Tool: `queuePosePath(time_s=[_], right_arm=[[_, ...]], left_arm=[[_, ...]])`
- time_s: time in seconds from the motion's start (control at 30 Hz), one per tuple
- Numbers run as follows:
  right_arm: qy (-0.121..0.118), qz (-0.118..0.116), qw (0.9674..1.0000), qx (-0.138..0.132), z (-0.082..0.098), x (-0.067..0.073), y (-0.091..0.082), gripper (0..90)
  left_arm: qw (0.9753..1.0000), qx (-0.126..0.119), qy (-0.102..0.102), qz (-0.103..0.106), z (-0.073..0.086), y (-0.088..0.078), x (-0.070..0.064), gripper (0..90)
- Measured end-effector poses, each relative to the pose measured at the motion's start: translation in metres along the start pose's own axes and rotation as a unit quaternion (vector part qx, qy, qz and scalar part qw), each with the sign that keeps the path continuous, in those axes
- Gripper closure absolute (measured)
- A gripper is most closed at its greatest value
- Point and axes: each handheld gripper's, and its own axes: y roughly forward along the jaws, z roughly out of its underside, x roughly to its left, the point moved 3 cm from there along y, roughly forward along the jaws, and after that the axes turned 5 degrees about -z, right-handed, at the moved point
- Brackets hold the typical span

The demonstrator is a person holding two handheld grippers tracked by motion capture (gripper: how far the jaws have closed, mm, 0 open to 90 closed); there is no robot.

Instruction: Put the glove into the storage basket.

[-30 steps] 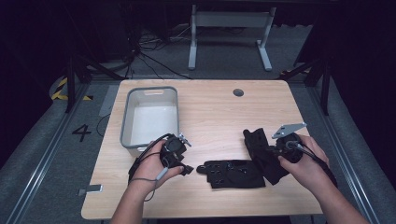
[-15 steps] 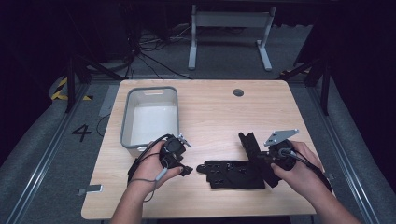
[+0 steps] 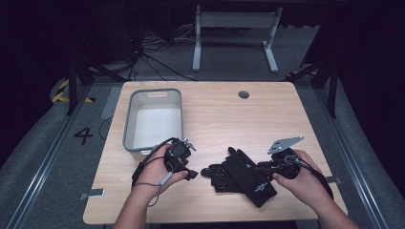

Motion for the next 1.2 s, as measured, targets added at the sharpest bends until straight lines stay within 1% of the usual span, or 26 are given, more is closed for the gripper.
queuePosePath(time_s=[0.03, 0.07, 0.13, 0.2, 0.27, 0.3, 0.4, 0.43, 0.47, 0.5, 0.53, 0.57, 0.6, 0.67, 0.7, 0.73, 0.77, 0.8, 0.83, 0.87, 0.97, 1.0, 1.07, 1.13, 1.2], right_arm=[[0.003, 0.002, 1.0, -0.004, 0.0, -0.001, -0.001, 74.1], [0.007, 0.003, 0.9999, -0.009, 0.001, -0.002, -0.002, 73.8], [0.014, 0.003, 0.9997, -0.019, 0.002, -0.005, -0.005, 73.4], [0.026, 0.0, 0.9991, -0.033, 0.003, -0.008, -0.008, 73.0], [0.03, 0.001, 0.999, -0.031, 0.005, -0.011, -0.009, 72.9], [0.036, 0.002, 0.9988, -0.032, 0.007, -0.013, -0.01, 73.1], [0.049, 0.002, 0.9984, -0.027, 0.012, -0.017, -0.012, 73.4], [0.055, 0.005, 0.9982, -0.026, 0.015, -0.02, -0.013, 73.6], [0.058, 0.005, 0.998, -0.025, 0.016, -0.021, -0.014, 73.6], [0.062, 0.01, 0.9977, -0.025, 0.019, -0.024, -0.015, 73.6], [0.065, 0.011, 0.9975, -0.024, 0.021, -0.025, -0.015, 73.7], [0.065, 0.011, 0.9975, -0.024, 0.021, -0.025, -0.015, 73.7], [0.073, 0.013, 0.9969, -0.024, 0.024, -0.029, -0.017, 73.6], [0.076, 0.014, 0.9968, -0.023, 0.026, -0.031, -0.018, 73.6], [0.081, 0.017, 0.9963, -0.023, 0.029, -0.033, -0.019, 73.6], [0.083, 0.016, 0.9961, -0.022, 0.03, -0.033, -0.019, 73.4], [0.083, 0.016, 0.9961, -0.022, 0.03, -0.033, -0.019, 73.4], [0.085, 0.016, 0.9961, -0.019, 0.031, -0.034, -0.019, 73.1], [0.09, 0.014, 0.9957, -0.014, 0.034, -0.034, -0.019, 72.9], [0.091, 0.014, 0.9957, -0.012, 0.035, -0.034, -0.019, 72.9], [0.093, 0.018, 0.9955, -0.009, 0.039, -0.035, -0.019, 72.8], [0.092, 0.019, 0.9955, -0.006, 0.04, -0.036, -0.019, 72.8], [0.094, 0.02, 0.9954, -0.004, 0.043, -0.036, -0.019, 72.7], [0.099, 0.019, 0.9949, -0.001, 0.046, -0.035, -0.018, 72.6], [0.1, 0.02, 0.9948, 0.001, 0.048, -0.034, -0.018, 72.6]], left_arm=[[1.0, -0.002, 0.006, 0.003, 0.0, 0.0, 0.0, 49.0], [0.9998, -0.008, 0.017, 0.001, 0.0, -0.001, 0.0, 53.1], [0.9996, -0.019, 0.019, 0.003, -0.001, -0.002, 0.0, 57.1], [0.9992, -0.033, 0.016, 0.012, -0.002, -0.003, -0.001, 58.8], [0.999, -0.037, 0.017, 0.016, -0.003, -0.003, -0.001, 61.5], [0.9987, -0.041, 0.016, 0.024, -0.004, -0.004, -0.003, 62.0], [0.9983, -0.047, 0.02, 0.027, -0.006, -0.005, -0.005, 63.6], [0.9978, -0.054, 0.026, 0.029, -0.008, -0.004, -0.008, 64.0], [0.9978, -0.054, 0.026, 0.029, -0.008, -0.004, -0.008, 63.5], [0.9957, -0.063, 0.042, 0.054, -0.012, -0.003, -0.012, 61.7], [0.9951, -0.064, 0.039, 0.064, -0.013, -0.002, -0.015, 63.0], [0.9951, -0.064, 0.039, 0.064, -0.013, -0.002, -0.015, 66.0], [0.9962, -0.054, 0.046, 0.052, -0.016, -0.002, -0.018, 66.6], [0.9964, -0.053, 0.046, 0.048, -0.016, -0.002, -0.019, 67.6], [0.9968, -0.046, 0.047, 0.045, -0.018, -0.003, -0.019, 67.6], [0.9973, -0.044, 0.045, 0.039, -0.018, -0.003, -0.018, 68.7], [0.9973, -0.044, 0.045, 0.039, -0.018, -0.003, -0.018, 69.2], [0.9978, -0.037, 0.041, 0.036, -0.018, -0.003, -0.017, 69.2], [0.9976, -0.038, 0.037, 0.044, -0.018, -0.002, -0.017, 71.0], [0.9975, -0.038, 0.037, 0.048, -0.019, -0.002, -0.017, 71.8], [0.9975, -0.036, 0.037, 0.048, -0.021, 0.001, -0.018, 74.6], [0.9978, -0.031, 0.039, 0.045, -0.023, 0.003, -0.019, 75.4], [0.9976, -0.029, 0.039, 0.049, -0.024, 0.005, -0.02, 77.6], [0.9969, -0.03, 0.043, 0.059, -0.028, 0.009, -0.022, 78.1], [0.9967, -0.028, 0.049, 0.059, -0.031, 0.011, -0.022, 78.9]])
